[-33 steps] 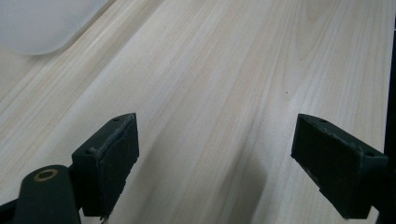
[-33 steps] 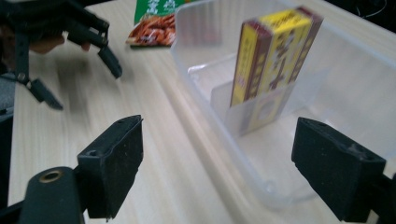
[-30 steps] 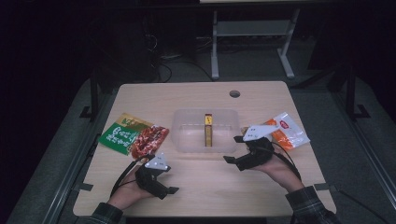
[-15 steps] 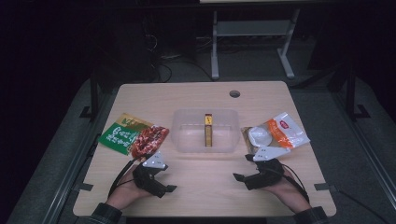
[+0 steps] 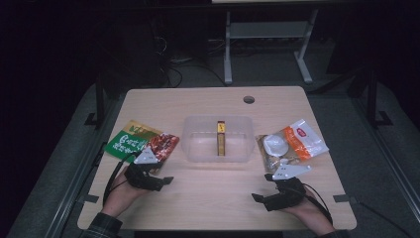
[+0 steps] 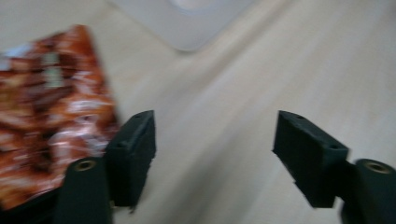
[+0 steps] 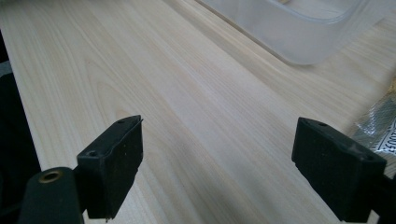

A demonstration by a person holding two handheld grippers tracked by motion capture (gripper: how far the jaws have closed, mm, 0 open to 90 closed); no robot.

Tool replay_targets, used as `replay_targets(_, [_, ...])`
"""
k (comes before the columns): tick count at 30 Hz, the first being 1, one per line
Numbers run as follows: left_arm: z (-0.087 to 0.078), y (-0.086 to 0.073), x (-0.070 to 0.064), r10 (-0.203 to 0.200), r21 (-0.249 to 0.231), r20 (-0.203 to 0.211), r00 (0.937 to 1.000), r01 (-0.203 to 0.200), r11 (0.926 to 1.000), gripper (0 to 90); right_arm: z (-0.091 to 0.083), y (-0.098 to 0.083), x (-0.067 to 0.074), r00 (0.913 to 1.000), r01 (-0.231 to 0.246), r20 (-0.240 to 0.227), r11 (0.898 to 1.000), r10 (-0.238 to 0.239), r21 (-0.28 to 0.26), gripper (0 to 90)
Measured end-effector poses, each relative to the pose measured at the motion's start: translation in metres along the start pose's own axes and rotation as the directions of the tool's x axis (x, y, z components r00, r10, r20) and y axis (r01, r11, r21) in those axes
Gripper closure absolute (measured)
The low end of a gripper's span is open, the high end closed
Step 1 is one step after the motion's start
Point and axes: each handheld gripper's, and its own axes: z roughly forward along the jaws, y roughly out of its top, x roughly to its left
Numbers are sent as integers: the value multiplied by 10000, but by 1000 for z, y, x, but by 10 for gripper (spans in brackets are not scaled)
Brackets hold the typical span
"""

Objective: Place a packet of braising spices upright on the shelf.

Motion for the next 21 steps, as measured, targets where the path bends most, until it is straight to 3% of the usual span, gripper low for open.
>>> replay_targets(3, [-3, 2, 13, -177, -93, -513, 9985, 173, 9998, 420, 1, 0, 0, 10000, 76, -23, 9999, -76, 73, 161])
replay_targets(8, [-5, 6, 30, -490, -228, -1023, 9935, 469, 9986, 608, 2, 0, 1, 9999, 97, -56, 9998, -96, 160, 162])
replay_targets(11, [-2, 11, 40, -988, -375, -1025, 9898, 954, 9947, 750, 3, 1, 2, 9999, -37, -109, 9998, 39, 184, 162])
replay_targets(15, [4, 19, 56, -1175, -326, -1278, 9848, 1142, 9929, 897, 3, 1, 3, 9997, -66, -214, 9999, 69, 120, 162])
replay_targets(18, [10, 25, 68, -1192, -214, -1512, 9813, 1173, 9929, 899, 3, 1, 3, 9996, -72, -258, 9999, 75, 124, 162])
replay_targets(21, [18, 32, 82, -1398, -238, -1789, 9739, 1378, 9902, 899, 3, 1, 2, 9995, -147, -284, 9997, 152, 173, 162])
